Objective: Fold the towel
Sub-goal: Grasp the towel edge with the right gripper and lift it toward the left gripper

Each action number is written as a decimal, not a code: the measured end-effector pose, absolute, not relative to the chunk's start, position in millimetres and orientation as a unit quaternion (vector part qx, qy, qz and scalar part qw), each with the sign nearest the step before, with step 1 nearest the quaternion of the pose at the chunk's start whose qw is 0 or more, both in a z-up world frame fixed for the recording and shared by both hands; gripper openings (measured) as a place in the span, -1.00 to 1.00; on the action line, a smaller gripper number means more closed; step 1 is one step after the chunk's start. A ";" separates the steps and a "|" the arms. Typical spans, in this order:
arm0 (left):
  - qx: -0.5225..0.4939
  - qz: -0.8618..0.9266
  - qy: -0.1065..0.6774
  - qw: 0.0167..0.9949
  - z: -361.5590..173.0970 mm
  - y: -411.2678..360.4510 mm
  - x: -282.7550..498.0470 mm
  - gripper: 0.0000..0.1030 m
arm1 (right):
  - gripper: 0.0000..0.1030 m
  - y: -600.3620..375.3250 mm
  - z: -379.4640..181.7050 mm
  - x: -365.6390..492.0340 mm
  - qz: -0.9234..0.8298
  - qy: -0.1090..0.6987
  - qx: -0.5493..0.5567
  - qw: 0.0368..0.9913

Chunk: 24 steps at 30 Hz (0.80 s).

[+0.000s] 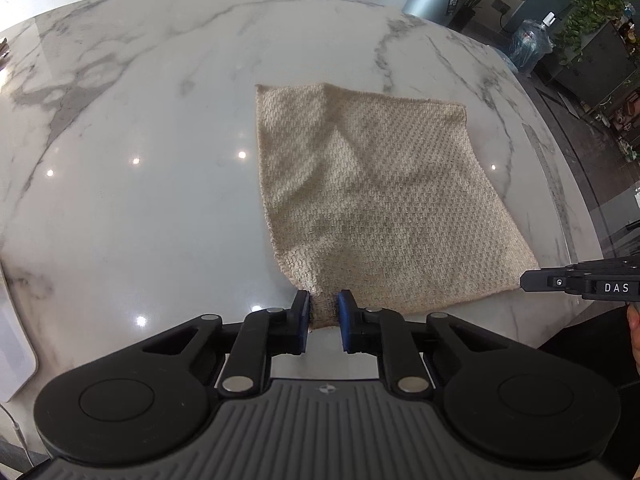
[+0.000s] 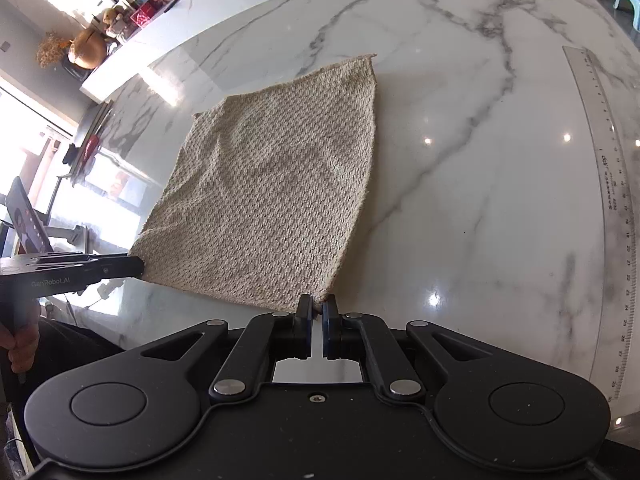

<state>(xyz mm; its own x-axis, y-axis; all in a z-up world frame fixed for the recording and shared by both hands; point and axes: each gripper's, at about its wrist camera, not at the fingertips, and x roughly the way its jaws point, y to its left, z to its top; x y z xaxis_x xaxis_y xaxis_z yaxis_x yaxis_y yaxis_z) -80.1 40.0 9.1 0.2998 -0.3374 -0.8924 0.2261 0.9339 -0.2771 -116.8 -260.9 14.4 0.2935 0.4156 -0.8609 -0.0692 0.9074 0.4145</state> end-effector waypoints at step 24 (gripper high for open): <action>-0.010 -0.168 0.542 0.823 54.3 30.0 -35.3 -0.73 | -0.94 -252.0 72.3 -65.8 0.170 0.540 0.097 0.819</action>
